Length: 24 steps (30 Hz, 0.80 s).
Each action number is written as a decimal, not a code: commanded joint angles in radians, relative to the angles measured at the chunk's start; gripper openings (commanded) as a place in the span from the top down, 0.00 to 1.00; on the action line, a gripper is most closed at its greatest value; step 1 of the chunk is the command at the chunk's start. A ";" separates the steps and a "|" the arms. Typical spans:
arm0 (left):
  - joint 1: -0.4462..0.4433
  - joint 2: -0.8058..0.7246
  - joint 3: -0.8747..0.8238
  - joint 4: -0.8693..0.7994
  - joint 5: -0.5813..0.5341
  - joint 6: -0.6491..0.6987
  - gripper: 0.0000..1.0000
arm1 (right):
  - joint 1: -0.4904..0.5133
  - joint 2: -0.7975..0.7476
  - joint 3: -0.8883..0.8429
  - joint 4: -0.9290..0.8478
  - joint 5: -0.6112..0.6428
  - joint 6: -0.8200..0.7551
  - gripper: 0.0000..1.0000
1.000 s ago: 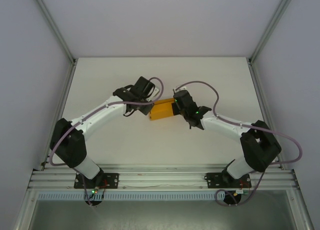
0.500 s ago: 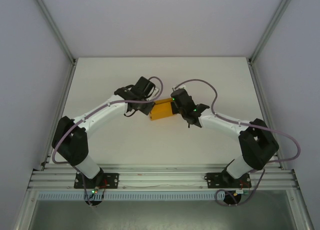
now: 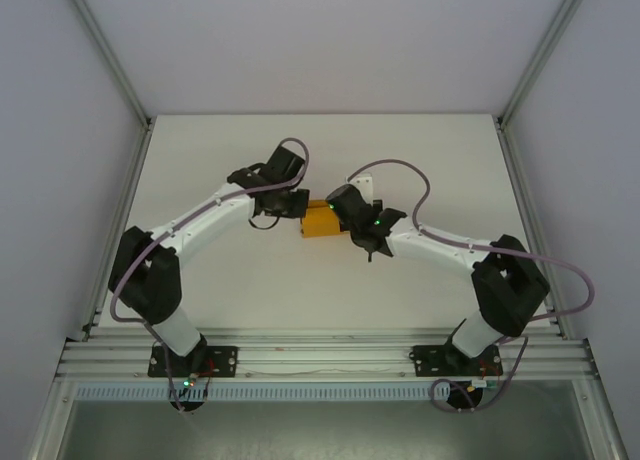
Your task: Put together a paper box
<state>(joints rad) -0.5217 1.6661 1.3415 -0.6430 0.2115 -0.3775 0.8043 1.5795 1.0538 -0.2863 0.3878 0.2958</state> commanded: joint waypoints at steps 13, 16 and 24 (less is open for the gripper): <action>0.069 0.120 0.066 -0.078 0.363 -0.065 1.00 | 0.029 0.069 -0.005 -0.127 -0.091 0.043 1.00; 0.067 0.127 0.066 -0.085 0.316 -0.057 1.00 | 0.027 0.062 -0.012 -0.125 -0.092 0.047 1.00; 0.029 0.073 -0.079 0.014 0.159 -0.025 1.00 | 0.028 0.047 -0.039 -0.094 -0.086 0.030 1.00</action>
<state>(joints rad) -0.4427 1.7016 1.3571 -0.6182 0.3977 -0.4179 0.8062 1.5906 1.0641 -0.3012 0.4114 0.3252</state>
